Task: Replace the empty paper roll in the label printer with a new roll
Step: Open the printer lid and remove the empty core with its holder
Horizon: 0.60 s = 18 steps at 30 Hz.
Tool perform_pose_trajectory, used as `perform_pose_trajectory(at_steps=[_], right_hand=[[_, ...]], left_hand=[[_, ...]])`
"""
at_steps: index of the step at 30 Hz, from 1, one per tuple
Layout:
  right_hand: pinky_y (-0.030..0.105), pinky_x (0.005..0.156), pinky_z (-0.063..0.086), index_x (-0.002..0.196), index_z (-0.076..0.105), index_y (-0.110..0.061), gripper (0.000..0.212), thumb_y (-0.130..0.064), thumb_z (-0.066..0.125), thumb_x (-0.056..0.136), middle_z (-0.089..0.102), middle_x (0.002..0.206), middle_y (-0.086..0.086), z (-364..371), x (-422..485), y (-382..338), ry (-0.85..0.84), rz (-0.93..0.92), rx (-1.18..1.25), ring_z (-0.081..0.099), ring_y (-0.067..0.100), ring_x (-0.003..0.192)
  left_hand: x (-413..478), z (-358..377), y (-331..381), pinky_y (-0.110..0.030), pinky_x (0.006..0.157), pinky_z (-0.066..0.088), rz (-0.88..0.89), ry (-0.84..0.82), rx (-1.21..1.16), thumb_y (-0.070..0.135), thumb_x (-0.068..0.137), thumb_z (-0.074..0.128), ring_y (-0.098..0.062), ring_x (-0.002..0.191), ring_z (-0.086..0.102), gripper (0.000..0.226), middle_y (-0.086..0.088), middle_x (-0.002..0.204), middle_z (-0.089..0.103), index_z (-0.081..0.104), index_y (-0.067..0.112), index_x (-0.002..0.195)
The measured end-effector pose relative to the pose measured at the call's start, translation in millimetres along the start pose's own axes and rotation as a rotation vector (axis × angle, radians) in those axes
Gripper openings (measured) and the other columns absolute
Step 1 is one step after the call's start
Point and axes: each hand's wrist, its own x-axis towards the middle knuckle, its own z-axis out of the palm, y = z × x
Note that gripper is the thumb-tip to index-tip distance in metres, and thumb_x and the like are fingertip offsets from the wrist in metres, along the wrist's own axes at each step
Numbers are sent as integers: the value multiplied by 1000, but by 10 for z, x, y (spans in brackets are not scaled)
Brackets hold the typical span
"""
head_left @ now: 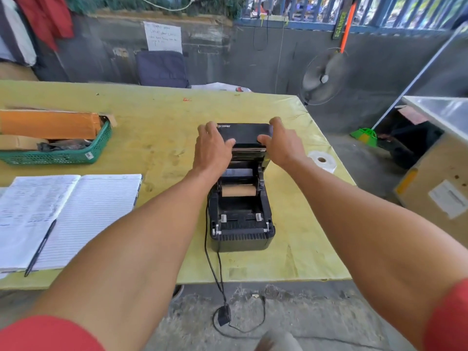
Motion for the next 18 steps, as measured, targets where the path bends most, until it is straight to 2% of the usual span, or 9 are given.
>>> perform_pose_trajectory(at_steps=[3,7,9,12,15,18], right_hand=[[37,58,35,112,53,-7,27,-32,52,101,61,90,16,60,196,-87,34,-18,-68,48,30,69],[41,74,53,119,63,-8,34,-35,49,102,69,107,19,98,451,-98,-48,-37,-129,60,36,88],[42,77,56,117,66,-9,35,-37,52,100,69,107,17,102,569,-79,-68,-67,-137,62,35,89],[43,78,57,110,67,-9,37,-42,58,96,70,100,17,48,765,-48,-115,-109,-177,63,35,87],[42,77,56,106,68,-9,39,-45,60,93,71,99,15,-7,919,-9,-164,-153,-206,62,32,86],[37,69,50,105,69,-9,39,-46,61,93,71,99,15,-5,977,16,-160,-175,-179,58,30,82]], left_hand=[[159,36,-52,-35,97,44,20,-65,-12,32,99,56,-30,125,52,56,-12,148,43,39,7,146],[413,103,-174,-41,114,32,1,-196,15,32,105,42,-32,146,32,58,-12,163,26,25,12,157],[543,155,-228,-39,108,36,17,-190,40,25,106,39,-33,141,38,53,-14,158,35,29,12,156],[712,211,-283,-35,84,41,75,-107,98,16,105,39,-34,118,56,43,-16,132,60,45,10,147],[829,245,-336,-39,81,48,100,-54,131,17,104,43,-38,107,62,39,-20,119,68,55,10,140],[851,285,-370,-42,86,50,101,-28,130,21,103,44,-40,110,62,39,-20,122,69,56,14,140]])
